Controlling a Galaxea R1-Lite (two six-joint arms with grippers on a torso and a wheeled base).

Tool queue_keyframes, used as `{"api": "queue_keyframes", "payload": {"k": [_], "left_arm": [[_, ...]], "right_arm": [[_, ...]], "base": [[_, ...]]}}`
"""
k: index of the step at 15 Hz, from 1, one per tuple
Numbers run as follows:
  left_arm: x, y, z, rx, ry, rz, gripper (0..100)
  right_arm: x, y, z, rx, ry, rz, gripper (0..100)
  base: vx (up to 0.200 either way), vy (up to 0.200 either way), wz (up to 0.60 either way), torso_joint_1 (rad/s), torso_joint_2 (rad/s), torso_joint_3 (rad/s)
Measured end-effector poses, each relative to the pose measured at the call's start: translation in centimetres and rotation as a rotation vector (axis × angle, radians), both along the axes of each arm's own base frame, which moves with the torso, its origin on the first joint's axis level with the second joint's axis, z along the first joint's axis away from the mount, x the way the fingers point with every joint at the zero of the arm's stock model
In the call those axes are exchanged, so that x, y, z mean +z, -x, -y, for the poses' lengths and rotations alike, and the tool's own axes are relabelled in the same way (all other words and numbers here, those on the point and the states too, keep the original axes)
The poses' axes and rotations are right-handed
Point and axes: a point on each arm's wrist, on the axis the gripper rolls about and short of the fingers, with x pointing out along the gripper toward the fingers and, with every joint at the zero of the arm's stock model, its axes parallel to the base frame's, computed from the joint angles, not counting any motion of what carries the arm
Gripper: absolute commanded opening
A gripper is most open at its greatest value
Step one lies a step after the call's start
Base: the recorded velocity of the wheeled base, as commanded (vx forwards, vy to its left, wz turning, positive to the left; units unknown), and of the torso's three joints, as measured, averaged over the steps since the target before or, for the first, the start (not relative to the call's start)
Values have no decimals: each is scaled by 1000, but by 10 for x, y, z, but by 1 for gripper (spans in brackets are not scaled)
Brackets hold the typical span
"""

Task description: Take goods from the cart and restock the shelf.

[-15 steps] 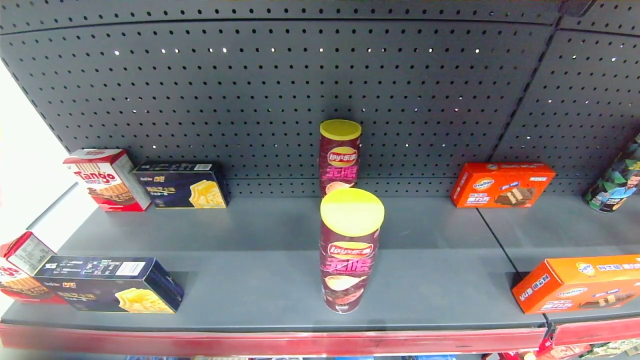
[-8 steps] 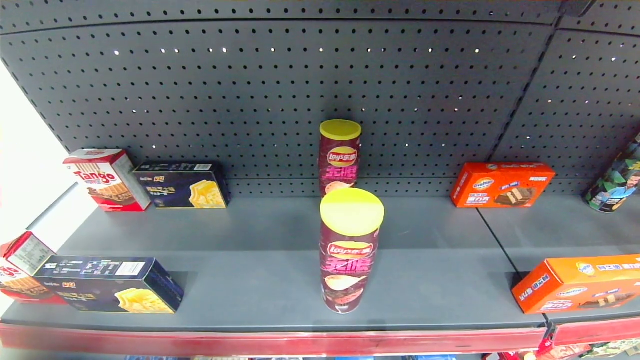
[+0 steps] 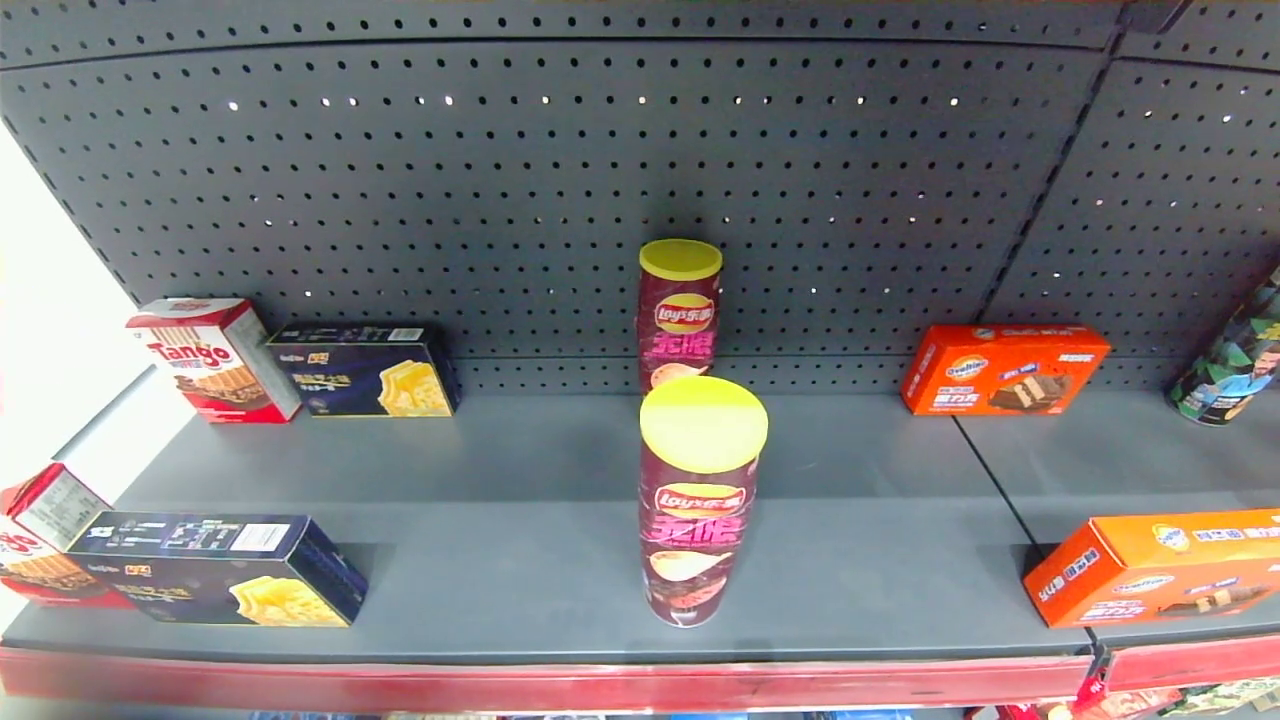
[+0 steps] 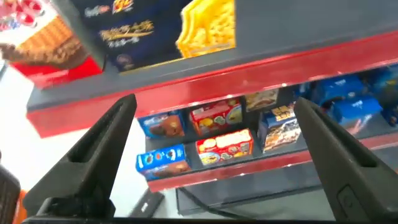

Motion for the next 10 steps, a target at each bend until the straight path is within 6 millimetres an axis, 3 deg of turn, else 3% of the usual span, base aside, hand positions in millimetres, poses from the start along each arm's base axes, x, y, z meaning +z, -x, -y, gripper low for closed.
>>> {"api": "queue_keyframes", "payload": {"k": [3,10], "left_arm": [[2,4,2,-5,45,102,100],[-2,6,-3,234,93,178,100]], "right_arm": [[0,0,0,0,0,0,100],[0,0,0,0,0,0,100]], "base": [[0,0,0,0,0,0],[0,0,0,0,0,0]]}}
